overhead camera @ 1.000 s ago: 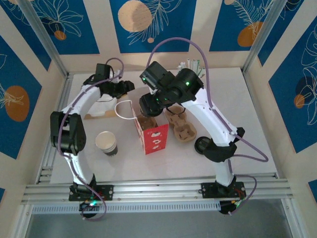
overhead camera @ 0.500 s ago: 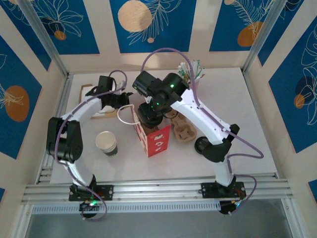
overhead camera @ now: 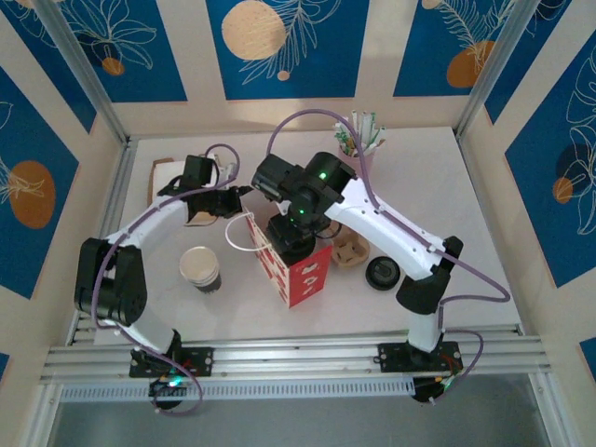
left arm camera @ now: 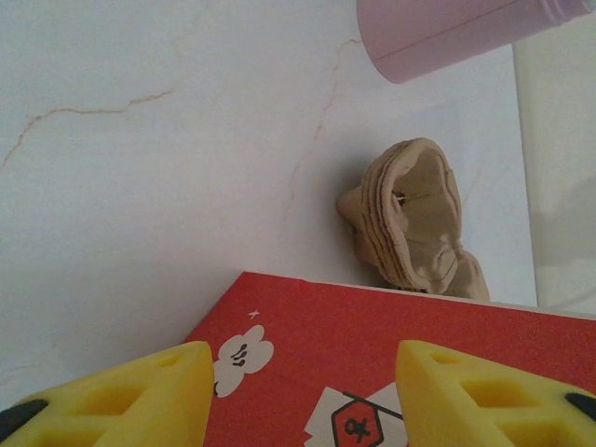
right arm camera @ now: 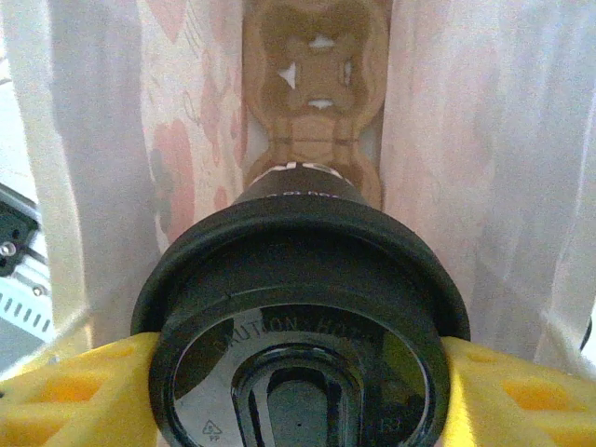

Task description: Pack the takeout coffee

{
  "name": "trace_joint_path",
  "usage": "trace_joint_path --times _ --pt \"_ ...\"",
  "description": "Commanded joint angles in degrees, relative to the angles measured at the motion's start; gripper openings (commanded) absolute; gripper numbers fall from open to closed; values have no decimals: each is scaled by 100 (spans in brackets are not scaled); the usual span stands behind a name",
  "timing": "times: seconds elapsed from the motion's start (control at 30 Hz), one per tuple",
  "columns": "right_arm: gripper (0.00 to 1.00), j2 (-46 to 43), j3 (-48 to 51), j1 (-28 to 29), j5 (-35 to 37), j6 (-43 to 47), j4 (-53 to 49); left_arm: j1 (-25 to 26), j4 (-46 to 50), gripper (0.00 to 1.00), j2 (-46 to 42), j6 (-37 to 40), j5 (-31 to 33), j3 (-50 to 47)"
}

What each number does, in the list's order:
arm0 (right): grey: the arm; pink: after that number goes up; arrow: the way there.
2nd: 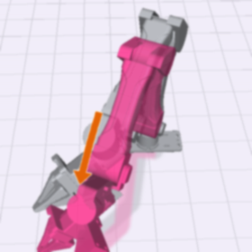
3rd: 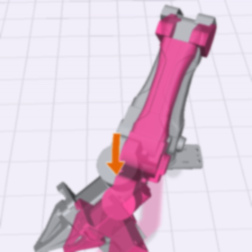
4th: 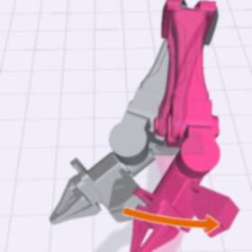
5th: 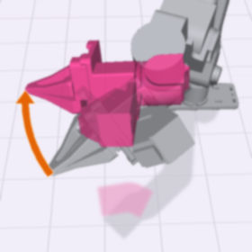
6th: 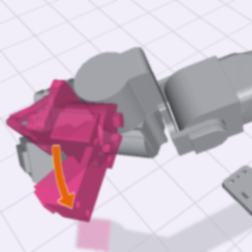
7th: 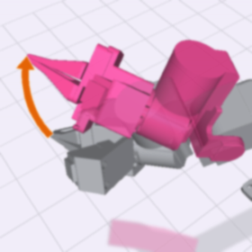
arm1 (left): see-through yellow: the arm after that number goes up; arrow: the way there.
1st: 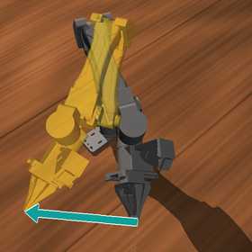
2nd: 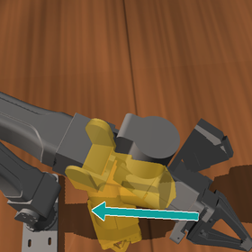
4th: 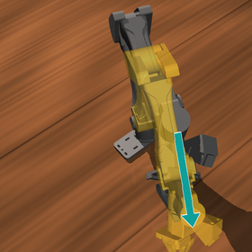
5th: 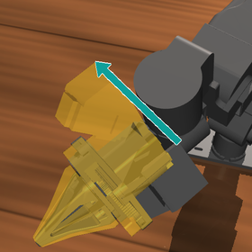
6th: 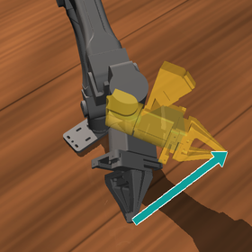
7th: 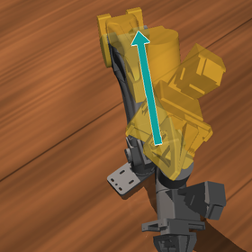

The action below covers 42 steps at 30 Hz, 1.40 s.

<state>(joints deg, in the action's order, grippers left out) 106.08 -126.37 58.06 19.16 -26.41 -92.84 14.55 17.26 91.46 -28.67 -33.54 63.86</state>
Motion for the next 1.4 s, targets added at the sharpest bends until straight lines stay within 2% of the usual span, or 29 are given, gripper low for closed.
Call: trace_joint_path --times 0.0,0.97,1.37 --pt "67 -158 212 -1 -224 -42 -902 22 -161 54 -211 -34 88 -108" --pt "66 592 437 -106 -426 347 -903 22 -131 54 -226 4 216 -136" --pt "66 712 545 -208 -250 294 -894 19 -135 54 -215 10 209 -139"
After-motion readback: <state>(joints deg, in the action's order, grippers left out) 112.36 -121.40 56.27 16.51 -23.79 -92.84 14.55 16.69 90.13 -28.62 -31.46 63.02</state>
